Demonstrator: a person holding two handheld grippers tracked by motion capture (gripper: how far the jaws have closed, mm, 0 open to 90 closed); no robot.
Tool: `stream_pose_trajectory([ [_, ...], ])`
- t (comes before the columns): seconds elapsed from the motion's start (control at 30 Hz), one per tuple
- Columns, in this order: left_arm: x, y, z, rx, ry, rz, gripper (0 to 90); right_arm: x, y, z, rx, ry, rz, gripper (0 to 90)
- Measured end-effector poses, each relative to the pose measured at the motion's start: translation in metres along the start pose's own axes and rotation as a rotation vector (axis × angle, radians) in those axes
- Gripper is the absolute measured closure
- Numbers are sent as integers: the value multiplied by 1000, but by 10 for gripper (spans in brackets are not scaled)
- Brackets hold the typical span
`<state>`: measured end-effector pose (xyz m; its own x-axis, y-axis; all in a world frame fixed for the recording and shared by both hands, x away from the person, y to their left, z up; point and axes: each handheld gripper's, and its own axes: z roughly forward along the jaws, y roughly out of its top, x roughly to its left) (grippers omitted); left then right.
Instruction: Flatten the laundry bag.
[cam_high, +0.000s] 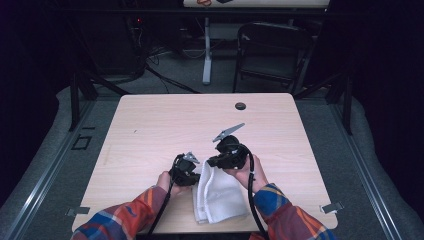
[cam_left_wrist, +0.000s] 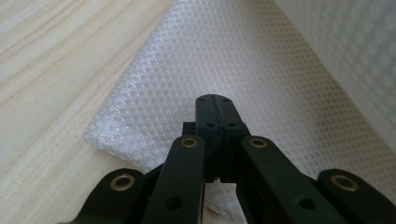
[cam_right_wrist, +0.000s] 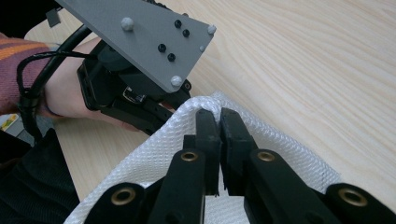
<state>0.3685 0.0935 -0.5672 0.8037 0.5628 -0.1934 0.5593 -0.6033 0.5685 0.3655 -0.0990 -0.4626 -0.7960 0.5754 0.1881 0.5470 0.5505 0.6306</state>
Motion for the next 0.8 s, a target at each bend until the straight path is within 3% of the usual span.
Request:
stream_pose_trajectory([
  [0.13, -4, 0, 0, 7, 31, 18, 900, -1, -1, -5, -22, -7, 11, 880],
  [0.23, -3, 0, 0, 12, 20, 10, 900, -4, -3, -13, -21, -14, 15, 880],
  [0.67, 7, -2, -8, 52, 26, 15, 900, -34, -20, -52, -51, -107, 82, 881],
  [0.77, 10, -3, -10, 60, 53, 21, 900, -41, -26, -59, -52, -126, 99, 881],
  [0.8, 12, -3, -11, 67, 31, 14, 900, -44, -28, -61, -47, -134, 103, 881],
])
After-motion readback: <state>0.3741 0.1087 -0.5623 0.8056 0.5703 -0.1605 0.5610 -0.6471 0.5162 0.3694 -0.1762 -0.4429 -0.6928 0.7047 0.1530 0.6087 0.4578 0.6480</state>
